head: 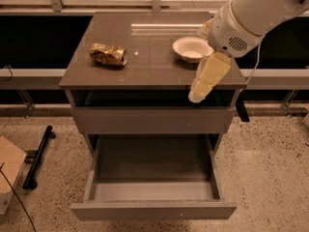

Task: Place orange can into middle drawer

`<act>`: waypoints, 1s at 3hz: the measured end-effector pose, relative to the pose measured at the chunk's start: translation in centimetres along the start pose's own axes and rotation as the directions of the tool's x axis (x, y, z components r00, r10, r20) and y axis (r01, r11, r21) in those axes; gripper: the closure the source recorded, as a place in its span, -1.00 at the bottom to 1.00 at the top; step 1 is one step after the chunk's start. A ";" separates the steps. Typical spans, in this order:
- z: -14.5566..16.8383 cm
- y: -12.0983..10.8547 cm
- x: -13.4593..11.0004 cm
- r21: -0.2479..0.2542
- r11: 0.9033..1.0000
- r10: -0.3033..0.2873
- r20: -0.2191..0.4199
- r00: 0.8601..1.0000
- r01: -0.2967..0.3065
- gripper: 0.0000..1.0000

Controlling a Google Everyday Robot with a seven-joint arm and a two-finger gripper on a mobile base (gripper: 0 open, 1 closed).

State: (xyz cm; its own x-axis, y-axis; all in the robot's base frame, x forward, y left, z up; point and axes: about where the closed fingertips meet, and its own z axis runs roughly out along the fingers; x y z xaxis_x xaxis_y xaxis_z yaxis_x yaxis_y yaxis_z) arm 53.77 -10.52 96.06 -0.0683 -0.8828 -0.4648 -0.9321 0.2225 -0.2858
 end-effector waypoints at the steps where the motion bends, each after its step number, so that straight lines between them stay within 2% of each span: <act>1: 0.0 0.0 0.0 0.000 1.000 0.000 0.000 1.000 0.000 -1.00; 2: 1.2 -1.0 -1.2 0.020 1.000 0.005 0.045 0.999 -0.006 -1.00; 3: 4.3 -4.1 -4.4 0.035 0.999 -0.012 0.133 0.991 0.008 -1.00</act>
Offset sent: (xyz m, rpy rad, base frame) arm 0.0447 0.0358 -0.0038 0.1295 -0.0752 -0.0098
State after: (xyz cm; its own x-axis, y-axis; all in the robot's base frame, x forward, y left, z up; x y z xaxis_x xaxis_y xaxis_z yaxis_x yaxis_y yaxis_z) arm 59.38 -5.73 95.65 -0.0090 -0.8227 -0.5684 -0.9198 0.2298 -0.3181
